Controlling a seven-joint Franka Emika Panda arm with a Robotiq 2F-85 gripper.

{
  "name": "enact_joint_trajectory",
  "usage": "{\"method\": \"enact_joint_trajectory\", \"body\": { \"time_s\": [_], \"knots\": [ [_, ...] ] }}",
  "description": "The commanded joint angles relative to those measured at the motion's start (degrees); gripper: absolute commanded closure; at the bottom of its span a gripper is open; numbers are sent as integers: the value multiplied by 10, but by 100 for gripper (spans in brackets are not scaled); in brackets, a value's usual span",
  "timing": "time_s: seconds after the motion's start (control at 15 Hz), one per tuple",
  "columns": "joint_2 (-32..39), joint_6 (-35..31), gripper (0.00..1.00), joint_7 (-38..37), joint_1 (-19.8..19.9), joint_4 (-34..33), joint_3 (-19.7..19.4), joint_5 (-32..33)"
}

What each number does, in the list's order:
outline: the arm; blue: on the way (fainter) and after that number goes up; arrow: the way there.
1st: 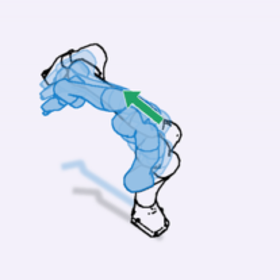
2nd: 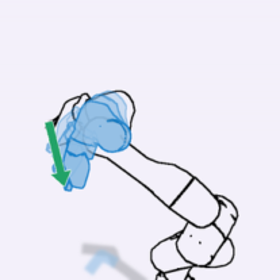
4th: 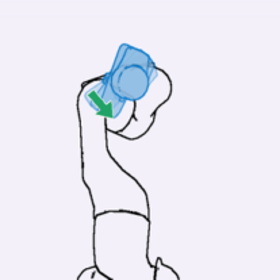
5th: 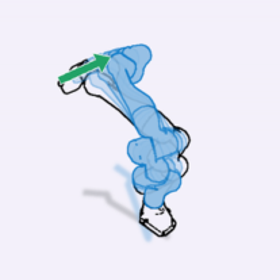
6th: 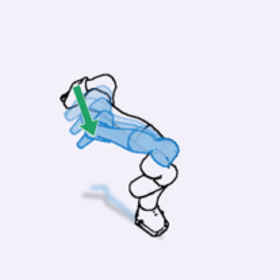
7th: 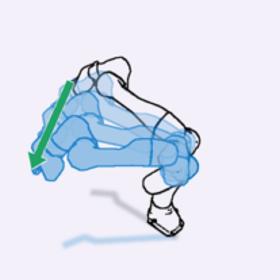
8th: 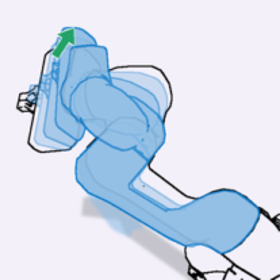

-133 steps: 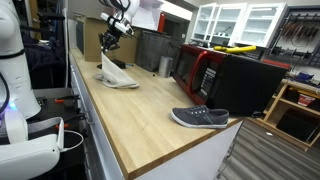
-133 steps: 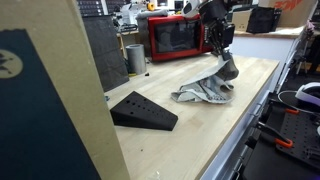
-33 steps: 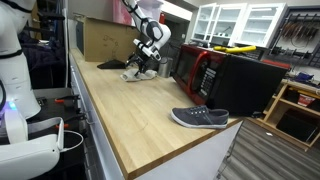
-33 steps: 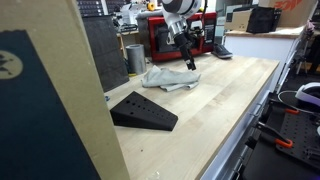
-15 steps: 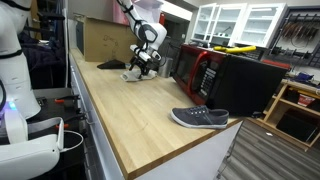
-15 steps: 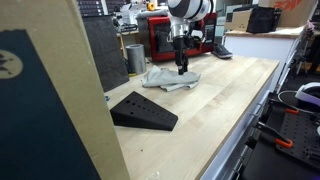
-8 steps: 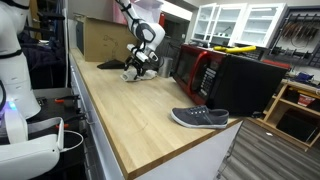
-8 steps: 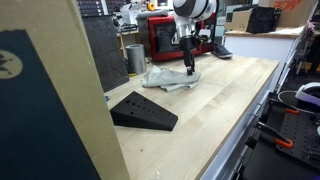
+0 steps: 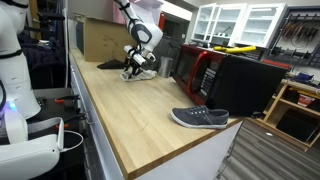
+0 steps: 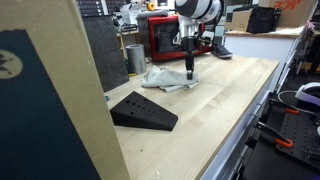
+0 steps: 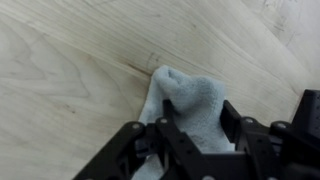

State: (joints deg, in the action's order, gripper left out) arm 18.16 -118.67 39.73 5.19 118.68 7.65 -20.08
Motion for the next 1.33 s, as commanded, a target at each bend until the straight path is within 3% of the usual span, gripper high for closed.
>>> {"method": "enact_joint_trajectory", "body": {
  "time_s": [0.0, 0.2, 0.8, 1.27],
  "knots": [
    [-44, -37, 80, 49, 4, 48, 1, -39],
    [-65, -49, 100, 79, 1, 68, -1, -52],
    [-164, 17, 98, 122, -15, 147, -18, -23],
    [-161, 109, 98, 43, -38, 109, -33, -47]
  ]
}}
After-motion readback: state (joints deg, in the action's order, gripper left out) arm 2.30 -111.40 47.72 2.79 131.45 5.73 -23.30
